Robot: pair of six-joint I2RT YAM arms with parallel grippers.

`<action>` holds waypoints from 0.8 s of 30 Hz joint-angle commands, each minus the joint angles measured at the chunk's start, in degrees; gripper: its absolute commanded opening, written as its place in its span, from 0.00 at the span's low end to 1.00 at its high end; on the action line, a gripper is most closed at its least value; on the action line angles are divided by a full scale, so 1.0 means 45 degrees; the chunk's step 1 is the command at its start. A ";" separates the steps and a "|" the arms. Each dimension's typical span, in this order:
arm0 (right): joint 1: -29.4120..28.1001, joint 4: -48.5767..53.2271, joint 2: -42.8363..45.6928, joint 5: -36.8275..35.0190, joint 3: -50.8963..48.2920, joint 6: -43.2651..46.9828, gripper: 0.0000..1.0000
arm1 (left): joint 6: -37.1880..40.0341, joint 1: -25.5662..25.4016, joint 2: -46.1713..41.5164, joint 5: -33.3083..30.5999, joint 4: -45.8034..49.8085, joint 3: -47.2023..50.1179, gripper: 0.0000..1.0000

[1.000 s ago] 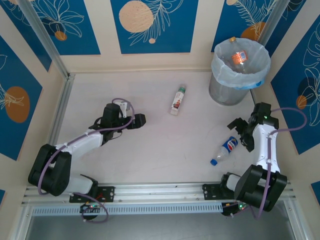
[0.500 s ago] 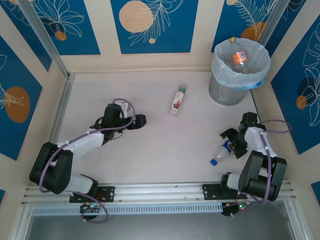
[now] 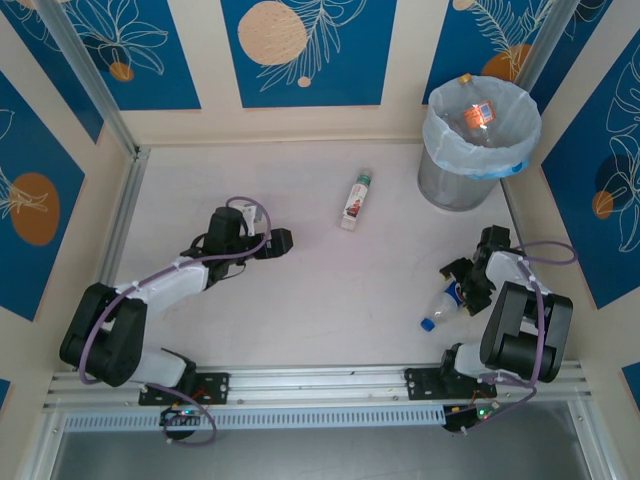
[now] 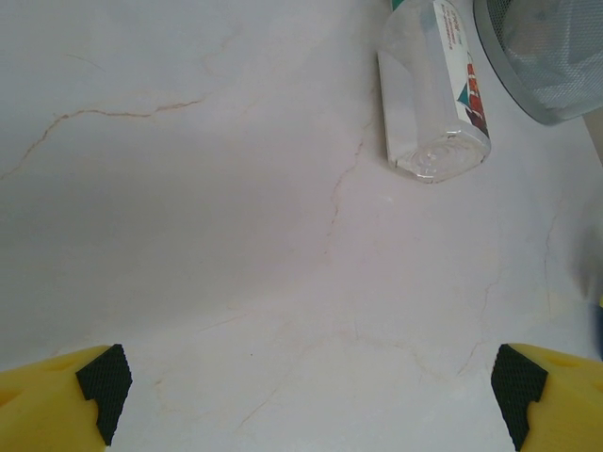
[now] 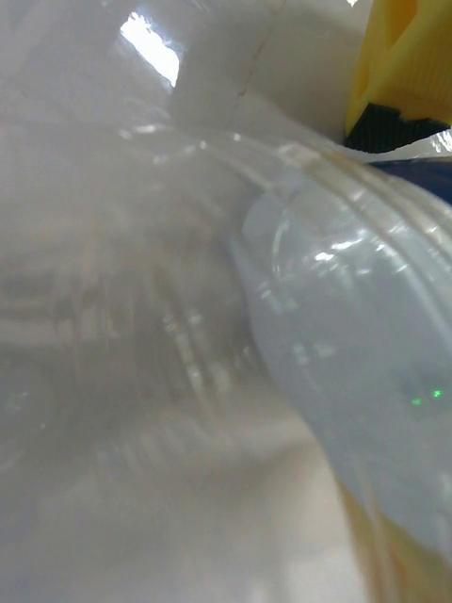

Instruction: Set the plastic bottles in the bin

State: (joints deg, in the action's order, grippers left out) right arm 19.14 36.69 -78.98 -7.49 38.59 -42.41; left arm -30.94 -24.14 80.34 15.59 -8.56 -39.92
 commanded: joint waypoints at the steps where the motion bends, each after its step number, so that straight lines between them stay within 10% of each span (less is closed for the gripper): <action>1: -0.0148 -0.0758 -0.0442 0.0290 0.0006 0.0070 0.83 | 0.0078 -0.0143 0.0156 -0.0087 -0.0090 -0.0255 0.99; 24: -0.0141 -0.1336 0.0211 0.0376 -0.0393 -0.0018 0.48 | 0.0196 -0.0141 0.0078 -0.0194 0.0149 -0.0211 0.99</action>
State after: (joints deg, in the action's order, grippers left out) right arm 18.94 34.70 -78.85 -8.36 38.22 -41.95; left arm -30.92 -24.16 80.66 14.98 -8.51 -39.92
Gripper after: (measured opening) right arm 0.490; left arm 0.994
